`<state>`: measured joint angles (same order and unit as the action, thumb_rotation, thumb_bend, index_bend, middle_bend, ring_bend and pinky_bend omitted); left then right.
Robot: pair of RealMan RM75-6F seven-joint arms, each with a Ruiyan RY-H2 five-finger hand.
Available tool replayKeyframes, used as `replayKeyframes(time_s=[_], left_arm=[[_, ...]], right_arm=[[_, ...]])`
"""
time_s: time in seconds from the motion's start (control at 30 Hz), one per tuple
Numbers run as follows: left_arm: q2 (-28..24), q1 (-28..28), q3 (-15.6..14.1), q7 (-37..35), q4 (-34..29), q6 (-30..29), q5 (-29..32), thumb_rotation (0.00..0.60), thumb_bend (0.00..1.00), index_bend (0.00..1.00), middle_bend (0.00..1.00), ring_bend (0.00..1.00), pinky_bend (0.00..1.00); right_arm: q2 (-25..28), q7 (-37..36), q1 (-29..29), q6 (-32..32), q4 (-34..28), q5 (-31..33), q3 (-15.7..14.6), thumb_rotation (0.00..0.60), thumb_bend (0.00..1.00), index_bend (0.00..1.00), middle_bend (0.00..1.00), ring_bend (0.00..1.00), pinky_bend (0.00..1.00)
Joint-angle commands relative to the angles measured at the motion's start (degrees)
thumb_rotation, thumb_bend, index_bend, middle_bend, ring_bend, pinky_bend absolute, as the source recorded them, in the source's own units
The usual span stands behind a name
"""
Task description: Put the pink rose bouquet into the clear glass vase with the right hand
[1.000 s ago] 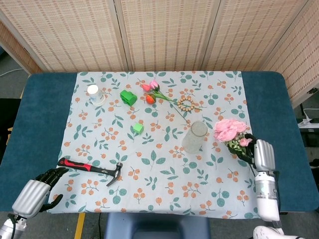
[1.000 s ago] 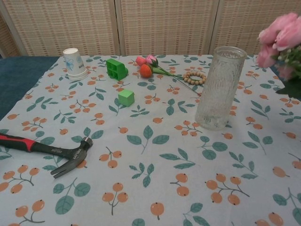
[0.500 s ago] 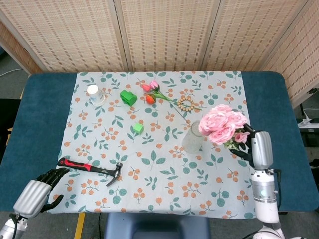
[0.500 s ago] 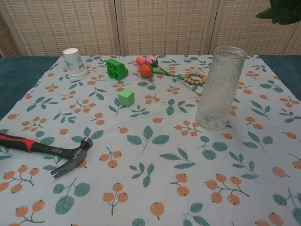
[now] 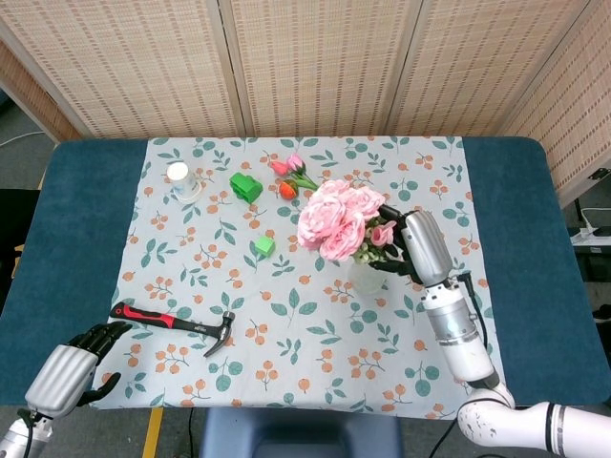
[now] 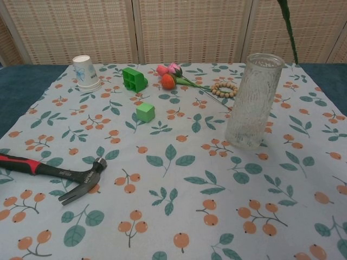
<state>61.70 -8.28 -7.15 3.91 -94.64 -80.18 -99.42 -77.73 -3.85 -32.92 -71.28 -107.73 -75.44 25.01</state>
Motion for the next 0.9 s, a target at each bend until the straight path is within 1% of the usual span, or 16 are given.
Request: replayKeyframes(time_s=[0.03,0.13,0.37,0.6,0.9], left_arm=[[0.0,0.0,0.0,0.0,0.0,0.0,0.1,0.600,0.33,0.12,0.14,0.18,0.41],[0.1,0.0,0.1,0.2,0.1,0.3,0.4,0.600,0.33,0.12,0.14,0.18,0.41],[0.2,0.0,0.1,0.4,0.1,0.3,0.5,0.600,0.33,0.11,0.14,0.18,0.41],[0.3,0.0,0.2,0.5,0.2,0.4,0.8,0.600,0.33,0.11,0.14,0.18,0.41],[0.3,0.1,0.2,0.8,0.2,0.4,0.9,0.600,0.33,0.11,0.14,0.18,0.41]], right_arm=[[-0.2,1.6,-1.5,1.1,0.5,2.5,1.5,0.600,0.75,0.75,0.96,1.00,1.00],[-0.2,2.4,-2.2,1.2,1.3,4.1,2.0,0.600,0.75,0.75,0.96,1.00,1.00],[-0.3,0.3,-3.0,2.0,3.9,5.7,1.9,0.600,0.75,0.75,0.96,1.00,1.00],[-0.7,-1.1,-3.4,1.8,6.1,5.7,1.2,0.600,0.75,0.76,0.96,1.00,1.00],[-2.6,-3.8,-4.8,3.0,11.3,6.0,0.4,0.600,0.75,0.75,0.96,1.00,1.00]])
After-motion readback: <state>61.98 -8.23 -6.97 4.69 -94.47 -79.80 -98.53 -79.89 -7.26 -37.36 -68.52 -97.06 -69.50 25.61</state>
